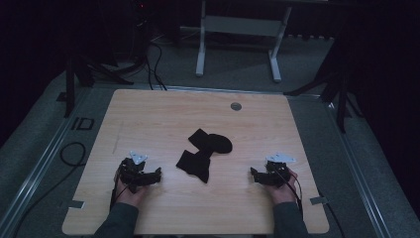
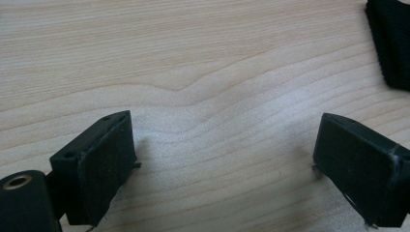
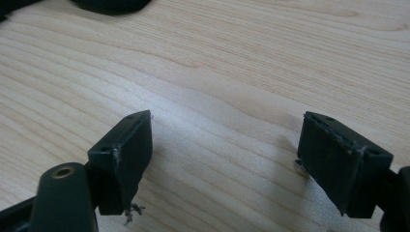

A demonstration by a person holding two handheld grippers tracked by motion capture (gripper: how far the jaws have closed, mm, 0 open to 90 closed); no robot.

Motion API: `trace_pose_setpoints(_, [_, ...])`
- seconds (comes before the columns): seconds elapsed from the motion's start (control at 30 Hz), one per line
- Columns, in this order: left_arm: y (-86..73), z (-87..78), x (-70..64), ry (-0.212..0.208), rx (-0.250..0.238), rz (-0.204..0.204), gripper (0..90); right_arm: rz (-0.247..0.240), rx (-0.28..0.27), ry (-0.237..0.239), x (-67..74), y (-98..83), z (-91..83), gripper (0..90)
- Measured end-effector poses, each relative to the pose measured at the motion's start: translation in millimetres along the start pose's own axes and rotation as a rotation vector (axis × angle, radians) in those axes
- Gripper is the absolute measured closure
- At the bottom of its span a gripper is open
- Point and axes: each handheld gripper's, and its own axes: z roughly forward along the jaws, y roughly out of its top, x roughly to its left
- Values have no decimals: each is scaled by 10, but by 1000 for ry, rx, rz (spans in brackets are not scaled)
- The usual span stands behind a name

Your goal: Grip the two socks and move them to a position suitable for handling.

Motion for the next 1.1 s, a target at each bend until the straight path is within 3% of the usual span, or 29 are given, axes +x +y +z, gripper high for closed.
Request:
trace_pose_setpoints(0.47, [2, 1, 1, 1, 0, -1, 80, 4, 16, -6, 17, 14, -2, 188])
trace_pose_setpoints(0.77, [8, 7, 3, 1, 0, -2, 79, -22, 23, -2, 95, 71, -103, 395])
trace_pose_setpoints(0.87, [8, 8, 3, 2, 0, -2, 79, -52, 8, 32, 158, 120, -198, 483])
trace_pose_setpoints(1.1, [8, 7, 3, 1, 0, -2, 79, -85, 8, 60, 306, 207, -280, 498])
